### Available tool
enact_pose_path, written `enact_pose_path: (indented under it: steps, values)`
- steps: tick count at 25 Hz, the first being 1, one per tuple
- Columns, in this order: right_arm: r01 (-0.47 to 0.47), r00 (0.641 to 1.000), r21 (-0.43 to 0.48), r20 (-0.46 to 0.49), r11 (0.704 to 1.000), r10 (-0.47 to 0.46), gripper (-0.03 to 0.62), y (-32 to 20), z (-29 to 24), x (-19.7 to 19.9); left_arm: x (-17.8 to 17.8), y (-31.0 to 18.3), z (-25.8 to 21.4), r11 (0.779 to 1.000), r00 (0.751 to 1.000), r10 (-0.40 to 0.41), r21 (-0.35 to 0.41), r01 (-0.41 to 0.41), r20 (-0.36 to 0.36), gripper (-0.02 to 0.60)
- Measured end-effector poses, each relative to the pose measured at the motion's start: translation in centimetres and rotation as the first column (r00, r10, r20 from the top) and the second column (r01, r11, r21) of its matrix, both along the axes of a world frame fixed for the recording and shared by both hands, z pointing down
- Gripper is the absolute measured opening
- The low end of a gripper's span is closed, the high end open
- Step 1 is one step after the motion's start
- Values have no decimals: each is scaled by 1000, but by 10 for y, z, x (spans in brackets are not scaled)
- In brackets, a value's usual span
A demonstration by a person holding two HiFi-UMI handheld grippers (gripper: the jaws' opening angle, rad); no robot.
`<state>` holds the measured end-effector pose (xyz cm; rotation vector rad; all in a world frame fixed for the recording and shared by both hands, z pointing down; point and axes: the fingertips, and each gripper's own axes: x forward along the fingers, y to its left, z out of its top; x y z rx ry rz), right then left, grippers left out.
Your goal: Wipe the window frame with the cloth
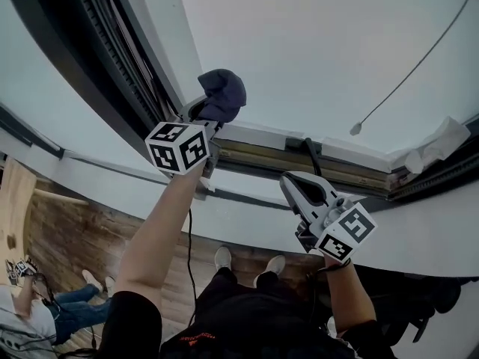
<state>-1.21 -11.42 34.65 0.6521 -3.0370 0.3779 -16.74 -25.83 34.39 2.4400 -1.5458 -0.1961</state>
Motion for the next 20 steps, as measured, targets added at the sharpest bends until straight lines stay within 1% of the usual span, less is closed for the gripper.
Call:
enact_pose_path:
  steps: [4,8,15,20]
  values:
    - [-15,1000,17,16,1000,15,3,3,-13,5,18,1,-65,994,999,51,94,-52,10,94]
    - [-30,999,36,25,999,29,3,7,-24,13,31,1,-115,984,996,92,154,-93,8,94]
    - [-59,997,47,44,997,57,3,7,-32,26,56,-4,-175,966,989,143,210,-148,38,94]
    - [-76,996,58,52,995,73,3,9,-37,33,77,-7,-207,956,983,179,231,-182,36,94]
